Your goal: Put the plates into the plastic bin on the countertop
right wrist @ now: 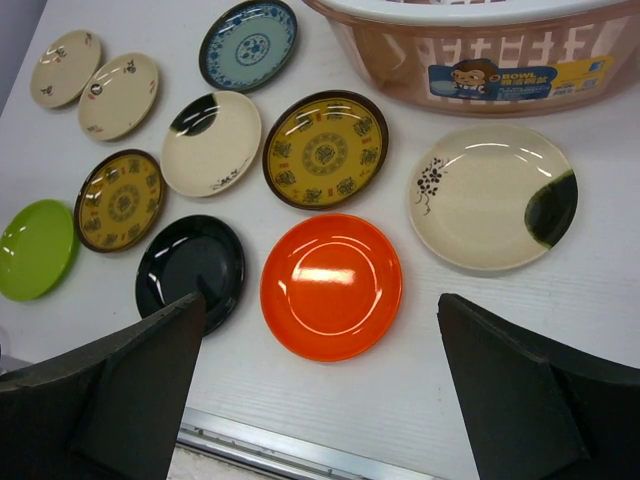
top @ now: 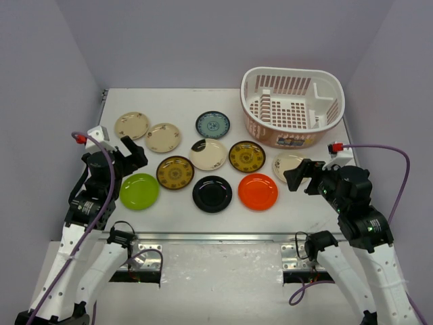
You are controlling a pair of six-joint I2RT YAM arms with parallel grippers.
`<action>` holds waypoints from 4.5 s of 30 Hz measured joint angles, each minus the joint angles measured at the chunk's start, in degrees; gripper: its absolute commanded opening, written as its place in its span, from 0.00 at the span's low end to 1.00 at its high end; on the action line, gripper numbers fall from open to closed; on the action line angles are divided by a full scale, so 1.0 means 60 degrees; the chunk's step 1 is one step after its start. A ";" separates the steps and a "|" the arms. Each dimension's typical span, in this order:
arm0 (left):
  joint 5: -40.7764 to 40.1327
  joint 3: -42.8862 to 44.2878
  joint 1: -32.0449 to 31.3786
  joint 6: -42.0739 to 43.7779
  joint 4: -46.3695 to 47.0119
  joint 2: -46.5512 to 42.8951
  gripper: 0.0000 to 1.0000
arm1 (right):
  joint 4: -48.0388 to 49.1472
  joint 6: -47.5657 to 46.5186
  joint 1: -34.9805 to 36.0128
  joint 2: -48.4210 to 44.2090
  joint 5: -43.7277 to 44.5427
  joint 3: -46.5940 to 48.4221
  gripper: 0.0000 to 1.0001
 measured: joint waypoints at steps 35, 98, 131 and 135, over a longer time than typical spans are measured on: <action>-0.0637 -0.1559 0.0000 -0.8801 -0.4248 0.3614 1.00 | 0.2280 0.0668 0.0000 0.1464 -0.2116 -0.1341 0.99; -0.0295 -0.4099 0.2568 -0.8561 0.3564 0.4913 0.00 | 0.3277 0.0556 0.0000 0.1963 -0.2337 -0.1708 0.99; 0.5799 -0.1894 -0.1191 -0.3483 0.5114 0.3504 0.00 | 0.6546 0.1730 0.0525 0.6371 -0.6495 0.0044 0.98; 0.6198 -0.1894 -0.1251 -0.3505 0.5570 0.3608 0.00 | 0.6151 0.1364 0.0643 0.6637 -0.6156 0.0138 0.87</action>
